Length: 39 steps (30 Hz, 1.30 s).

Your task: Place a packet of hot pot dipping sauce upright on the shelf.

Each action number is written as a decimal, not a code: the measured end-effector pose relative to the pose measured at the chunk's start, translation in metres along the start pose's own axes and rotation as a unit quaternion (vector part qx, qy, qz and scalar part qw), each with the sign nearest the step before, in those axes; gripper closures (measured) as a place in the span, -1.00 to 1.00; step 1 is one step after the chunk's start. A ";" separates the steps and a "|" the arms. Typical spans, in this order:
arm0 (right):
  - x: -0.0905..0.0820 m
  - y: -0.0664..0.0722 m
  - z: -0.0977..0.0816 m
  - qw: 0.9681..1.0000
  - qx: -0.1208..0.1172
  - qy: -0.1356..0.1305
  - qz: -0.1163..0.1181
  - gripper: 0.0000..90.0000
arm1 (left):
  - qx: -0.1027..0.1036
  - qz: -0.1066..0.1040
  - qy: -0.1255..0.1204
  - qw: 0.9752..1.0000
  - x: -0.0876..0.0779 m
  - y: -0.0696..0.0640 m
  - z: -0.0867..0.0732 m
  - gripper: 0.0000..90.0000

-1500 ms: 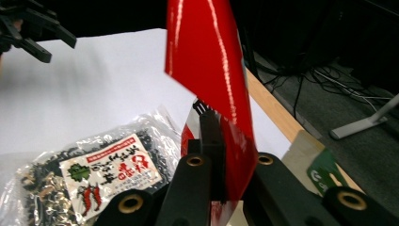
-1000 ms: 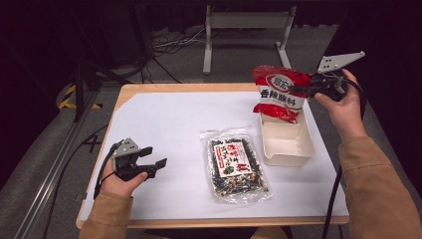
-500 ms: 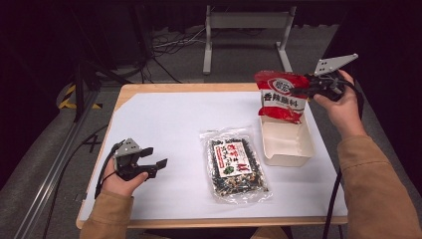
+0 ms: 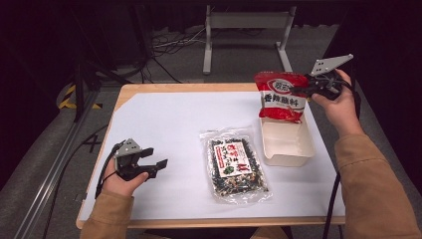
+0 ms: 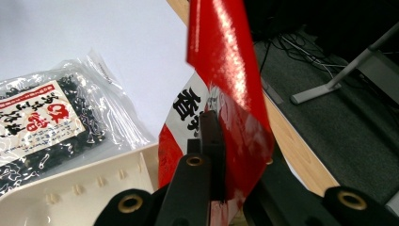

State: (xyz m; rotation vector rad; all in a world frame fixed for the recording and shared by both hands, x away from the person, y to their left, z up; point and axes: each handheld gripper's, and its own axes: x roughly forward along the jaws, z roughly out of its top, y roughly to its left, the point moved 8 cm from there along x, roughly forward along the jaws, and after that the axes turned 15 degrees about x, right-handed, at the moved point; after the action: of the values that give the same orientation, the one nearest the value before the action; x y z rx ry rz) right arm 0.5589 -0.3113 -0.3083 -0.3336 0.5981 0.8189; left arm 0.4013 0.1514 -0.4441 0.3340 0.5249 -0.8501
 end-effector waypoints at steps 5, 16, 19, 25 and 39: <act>-0.002 -0.001 -0.001 1.000 -0.004 0.003 -0.003 0.99 | -0.003 0.000 0.001 1.000 0.001 0.000 0.000 -0.34; 0.004 -0.002 -0.005 1.000 -0.011 0.014 -0.009 0.99 | -0.004 -0.003 0.002 1.000 0.001 -0.001 -0.001 -0.34; 0.009 -0.001 -0.008 1.000 -0.010 0.018 -0.007 0.99 | -0.003 -0.002 0.002 1.000 0.001 -0.001 -0.001 -0.34; 0.016 0.004 -0.009 1.000 -0.010 0.012 0.004 0.99 | -0.003 -0.002 0.002 1.000 0.001 -0.001 -0.001 -0.34; 0.014 -0.006 -0.031 0.998 0.059 -0.003 -0.003 0.98 | -0.001 -0.006 0.002 1.000 0.004 -0.003 0.002 -0.34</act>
State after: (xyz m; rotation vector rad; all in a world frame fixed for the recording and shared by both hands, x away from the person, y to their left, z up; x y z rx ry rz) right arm 0.5595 -0.3230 -0.3411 -0.2251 0.6367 0.7758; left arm 0.4021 0.1463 -0.4449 0.3304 0.5320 -0.8598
